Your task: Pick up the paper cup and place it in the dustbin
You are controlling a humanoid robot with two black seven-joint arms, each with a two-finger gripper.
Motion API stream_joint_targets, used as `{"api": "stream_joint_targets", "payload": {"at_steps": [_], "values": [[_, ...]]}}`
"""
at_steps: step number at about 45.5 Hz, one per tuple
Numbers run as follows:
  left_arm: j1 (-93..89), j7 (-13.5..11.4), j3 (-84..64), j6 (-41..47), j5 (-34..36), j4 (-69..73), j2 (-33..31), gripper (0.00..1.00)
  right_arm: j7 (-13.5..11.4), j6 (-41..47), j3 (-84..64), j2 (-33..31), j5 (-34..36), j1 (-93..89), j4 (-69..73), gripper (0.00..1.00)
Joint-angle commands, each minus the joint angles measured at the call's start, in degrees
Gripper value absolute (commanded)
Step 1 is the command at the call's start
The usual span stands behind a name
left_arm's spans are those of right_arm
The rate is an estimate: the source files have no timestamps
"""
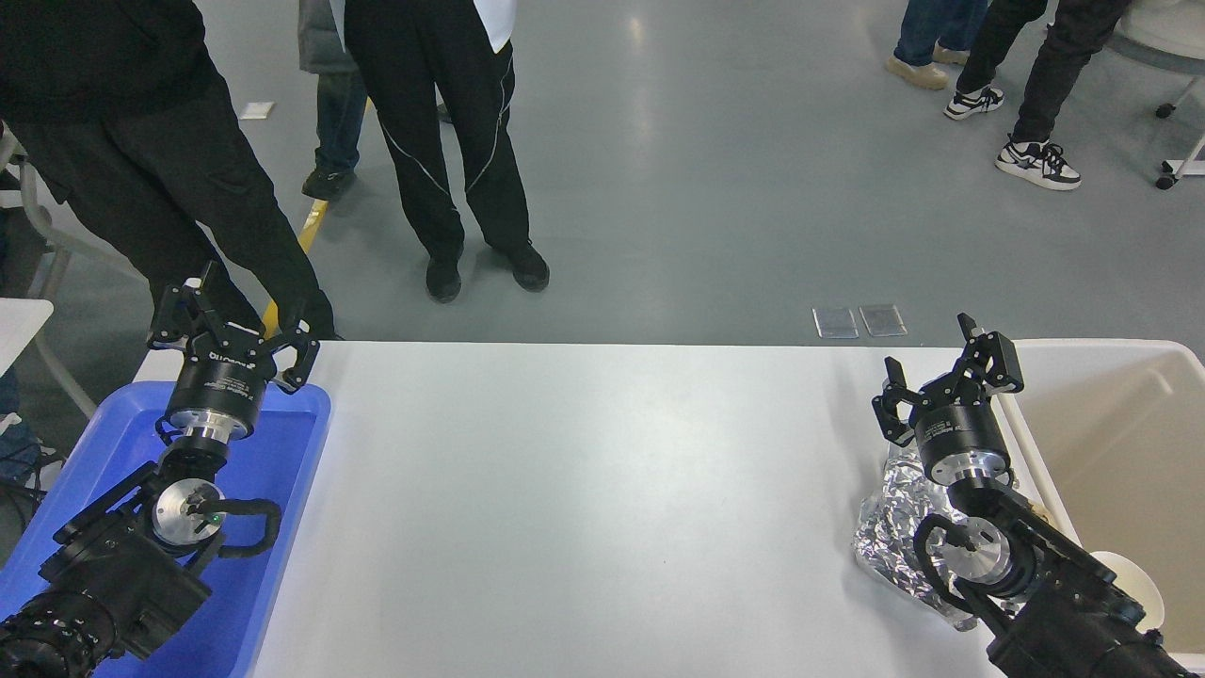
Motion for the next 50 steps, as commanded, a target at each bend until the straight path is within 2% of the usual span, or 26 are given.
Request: {"api": "stream_joint_targets", "payload": {"at_steps": [1,6,15,22,26,31,38,45,50], "values": [[0.0,0.0,0.0,0.0,0.0,0.0,0.0,0.98,-0.2,0.3,-16.2,-7.6,12.3,1.1,2.1,1.0],[0.0,0.0,0.0,0.0,0.0,0.0,0.0,0.98,-0.1,0.3,-22.6,-11.5,16.6,1.8,4.4,1.0],[0.0,0.0,0.1,0.1,0.1,0.0,0.0,0.98,-0.4,0.0,-29.1,-17.2,16.8,2.4,9.2,1.0],[0.0,0.0,0.1,0.2,0.0,0.0,0.0,0.98,-4.7,0.0,-35.9,-19.4,16.9,5.6,12.7,1.0],[0.0,0.0,0.1,0.2,0.0,0.0,0.0,0.98,-5.3,0.3,-41.7,-23.6,17.2,9.1,15.4,1.0],[0.0,0.0,0.1,0.1,0.0,0.0,0.0,0.98,-5.2,1.2,-55.6,-28.6,18.1,18.4,18.7,1.0],[0.0,0.0,0.1,0.1,0.0,0.0,0.0,0.98,-5.1,9.7,-77.7,-31.0,18.1,35.8,19.0,1.0],[0.0,0.0,0.1,0.0,0.1,0.0,0.0,0.98,-5.1,13.7,-99.3,-29.9,17.6,50.8,19.1,1.0],[0.0,0.0,0.1,0.0,0.1,-0.1,0.1,0.98,-5.1,13.8,-110.5,-26.7,17.5,56.7,19.3,1.0]]}}
